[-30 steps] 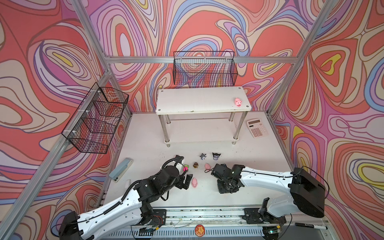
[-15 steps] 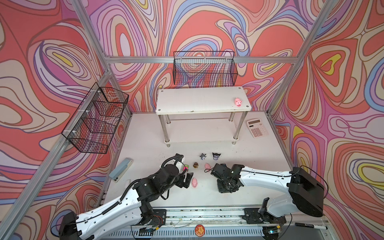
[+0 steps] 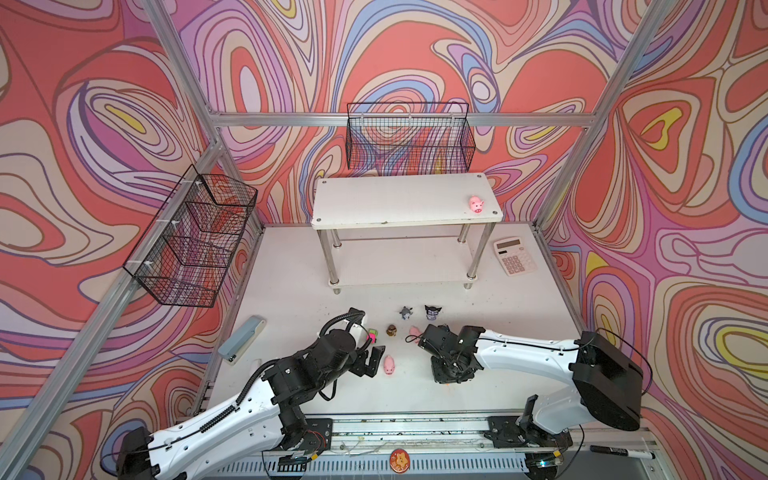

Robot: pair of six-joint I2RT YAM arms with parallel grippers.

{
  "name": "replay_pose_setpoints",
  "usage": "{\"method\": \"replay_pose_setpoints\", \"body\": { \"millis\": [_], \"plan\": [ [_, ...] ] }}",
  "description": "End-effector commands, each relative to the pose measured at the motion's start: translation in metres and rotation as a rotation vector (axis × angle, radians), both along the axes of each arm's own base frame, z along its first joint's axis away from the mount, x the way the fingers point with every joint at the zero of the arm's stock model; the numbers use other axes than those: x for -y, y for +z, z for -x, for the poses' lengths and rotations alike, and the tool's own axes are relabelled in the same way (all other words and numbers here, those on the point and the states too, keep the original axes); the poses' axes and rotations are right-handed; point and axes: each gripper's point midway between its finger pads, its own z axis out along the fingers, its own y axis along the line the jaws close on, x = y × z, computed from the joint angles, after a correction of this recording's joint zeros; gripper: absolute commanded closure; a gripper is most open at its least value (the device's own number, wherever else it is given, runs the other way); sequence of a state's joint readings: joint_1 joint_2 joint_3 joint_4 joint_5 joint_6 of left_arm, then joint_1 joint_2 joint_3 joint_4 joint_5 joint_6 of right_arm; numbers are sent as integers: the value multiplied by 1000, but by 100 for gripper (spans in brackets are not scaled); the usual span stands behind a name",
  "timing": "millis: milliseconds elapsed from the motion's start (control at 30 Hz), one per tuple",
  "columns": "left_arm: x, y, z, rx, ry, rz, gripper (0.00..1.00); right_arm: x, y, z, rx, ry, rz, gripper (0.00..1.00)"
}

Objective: Organize plastic toys on shelves
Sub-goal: Pick up the plastic toy from the bottom-center of the table, then place the plastic toy on the shelf.

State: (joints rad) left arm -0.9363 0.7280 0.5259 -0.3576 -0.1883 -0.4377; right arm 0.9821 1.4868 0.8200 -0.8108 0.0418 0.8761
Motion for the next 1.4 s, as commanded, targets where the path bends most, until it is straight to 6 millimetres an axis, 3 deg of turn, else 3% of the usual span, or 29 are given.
{"method": "replay_pose_setpoints", "body": {
  "millis": [0, 500, 700, 967, 1367],
  "plan": [
    [-2, 10, -2, 24, 4, -8, 0, 0, 13, -9, 37, 2, 7, 71],
    [2, 27, -5, 55, -11, -3, 0, -13, 81, -34, 161, 52, -13, 73],
    [4, 38, -8, 79, -11, -5, 0, -17, 124, -47, 237, 74, -26, 73],
    [8, 51, -12, 101, -22, -8, 0, -24, 197, -76, 364, 119, -46, 73],
    [15, 73, -20, 153, -38, -34, 0, -18, 263, -126, 470, 131, -49, 74]
  ]
}}
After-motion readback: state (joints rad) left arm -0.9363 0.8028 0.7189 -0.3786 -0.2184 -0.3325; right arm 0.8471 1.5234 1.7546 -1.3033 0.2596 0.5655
